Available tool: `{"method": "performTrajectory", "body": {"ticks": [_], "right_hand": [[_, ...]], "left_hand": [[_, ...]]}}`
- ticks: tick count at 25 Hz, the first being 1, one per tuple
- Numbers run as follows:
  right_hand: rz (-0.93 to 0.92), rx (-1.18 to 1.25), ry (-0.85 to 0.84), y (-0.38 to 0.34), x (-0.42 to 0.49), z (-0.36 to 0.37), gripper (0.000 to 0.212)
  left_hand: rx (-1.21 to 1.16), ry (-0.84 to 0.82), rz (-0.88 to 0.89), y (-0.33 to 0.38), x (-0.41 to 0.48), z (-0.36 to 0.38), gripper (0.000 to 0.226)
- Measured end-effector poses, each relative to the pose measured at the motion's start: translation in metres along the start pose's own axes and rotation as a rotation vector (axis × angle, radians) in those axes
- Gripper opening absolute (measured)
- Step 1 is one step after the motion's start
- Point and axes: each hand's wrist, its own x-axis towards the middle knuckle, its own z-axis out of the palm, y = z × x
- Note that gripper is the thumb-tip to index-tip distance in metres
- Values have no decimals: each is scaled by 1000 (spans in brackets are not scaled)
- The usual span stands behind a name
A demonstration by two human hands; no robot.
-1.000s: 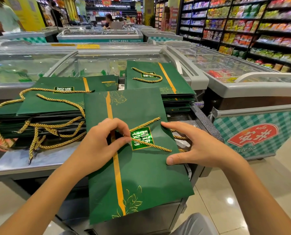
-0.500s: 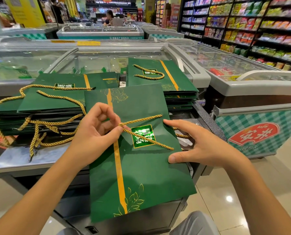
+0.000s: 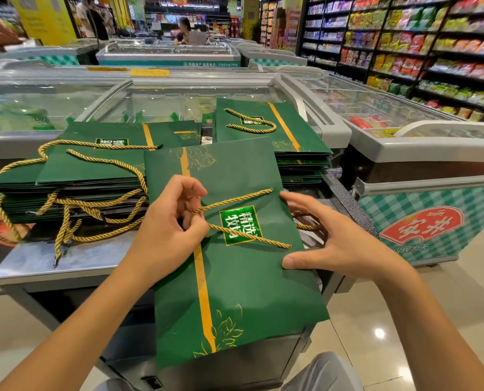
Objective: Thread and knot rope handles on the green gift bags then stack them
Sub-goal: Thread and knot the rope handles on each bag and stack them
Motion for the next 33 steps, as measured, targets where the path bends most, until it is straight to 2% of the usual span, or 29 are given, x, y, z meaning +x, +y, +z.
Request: {"method": "performTrajectory", "body": {"ticks": [2, 5, 7, 13, 18, 21, 23, 25, 28, 30, 31, 33], "right_hand": [[51, 38, 61, 0, 2, 1, 97], [81, -27, 129, -11, 8, 6, 53], [89, 105, 167, -22, 12, 13, 26], [80, 593, 304, -49, 3, 25, 8], [-41, 750, 468, -92, -22, 10, 14], [-145, 792, 461, -123, -37, -9, 25], [-254, 761, 386, -143, -42, -16, 35], [-363, 678, 349, -158, -41, -16, 39], [-411, 534, 386, -171, -28, -7, 43], [-429, 430, 419, -172, -13, 3, 44], [-435, 389, 437, -170, -5, 8, 42], [-426, 327, 464, -163, 8, 14, 39]], "left_hand": [[73, 51, 40, 2, -1, 2, 41], [270, 51, 164, 5, -3, 5, 36], [334, 43, 214, 7, -3, 6, 35], [231, 66, 178, 19, -12, 7, 34], [208, -38, 219, 53, -15, 5, 36], [128, -106, 209, 83, -13, 2, 44], [-34, -132, 145, 101, -7, -1, 49], [-302, -189, 53, 115, 3, -2, 62], [-558, -214, -8, 126, 1, -3, 85], [-688, -178, -171, 129, -7, -8, 109], [-742, -146, -275, 127, -8, -10, 109], [-818, -82, -389, 123, -8, -14, 76]]}}
